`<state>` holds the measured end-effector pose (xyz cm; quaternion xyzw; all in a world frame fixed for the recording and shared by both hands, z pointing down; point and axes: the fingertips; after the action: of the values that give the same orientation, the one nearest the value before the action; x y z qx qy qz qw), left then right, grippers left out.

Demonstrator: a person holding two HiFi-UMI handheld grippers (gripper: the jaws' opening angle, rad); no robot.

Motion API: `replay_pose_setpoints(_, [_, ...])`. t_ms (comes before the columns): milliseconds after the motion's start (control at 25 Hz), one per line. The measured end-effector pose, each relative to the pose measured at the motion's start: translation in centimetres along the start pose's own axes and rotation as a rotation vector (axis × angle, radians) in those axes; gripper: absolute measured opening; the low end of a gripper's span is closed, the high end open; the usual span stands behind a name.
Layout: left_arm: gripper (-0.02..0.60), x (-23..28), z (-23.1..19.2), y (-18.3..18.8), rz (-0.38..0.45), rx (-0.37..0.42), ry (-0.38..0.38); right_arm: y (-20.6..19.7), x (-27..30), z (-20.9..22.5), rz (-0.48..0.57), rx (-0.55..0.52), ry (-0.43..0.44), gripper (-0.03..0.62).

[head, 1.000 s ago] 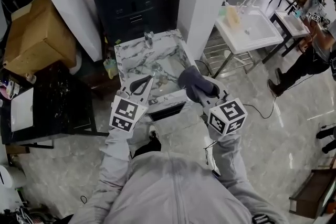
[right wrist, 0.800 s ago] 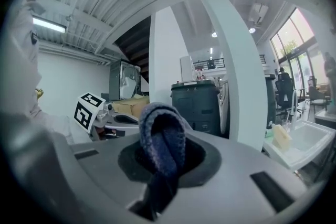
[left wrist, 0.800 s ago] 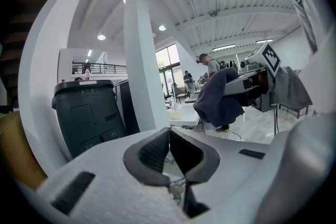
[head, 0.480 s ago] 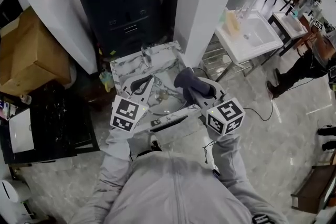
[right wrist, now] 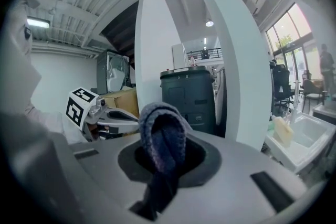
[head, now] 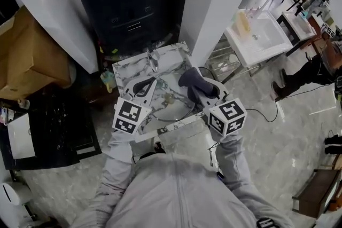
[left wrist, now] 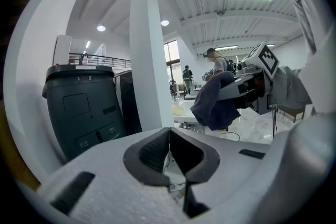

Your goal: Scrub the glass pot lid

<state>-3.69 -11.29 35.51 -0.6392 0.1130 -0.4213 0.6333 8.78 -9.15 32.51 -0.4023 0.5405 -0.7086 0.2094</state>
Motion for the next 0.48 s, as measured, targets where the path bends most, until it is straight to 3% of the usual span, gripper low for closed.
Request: replay_pose_setpoints(480, [0.026, 2.5, -4.0, -3.9, -0.037, -0.032, -0.043, -2.9, 6.4, 0.8, -0.129, 0.039, 0.000, 0.060])
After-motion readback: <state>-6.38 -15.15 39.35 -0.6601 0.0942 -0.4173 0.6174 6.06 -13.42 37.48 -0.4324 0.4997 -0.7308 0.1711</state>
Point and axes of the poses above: the fingertips, and each gripper's own axes: x forward along the fingers, z to its right, y out of its top, and after that the axes turned 5 degrees about -z, right-handed
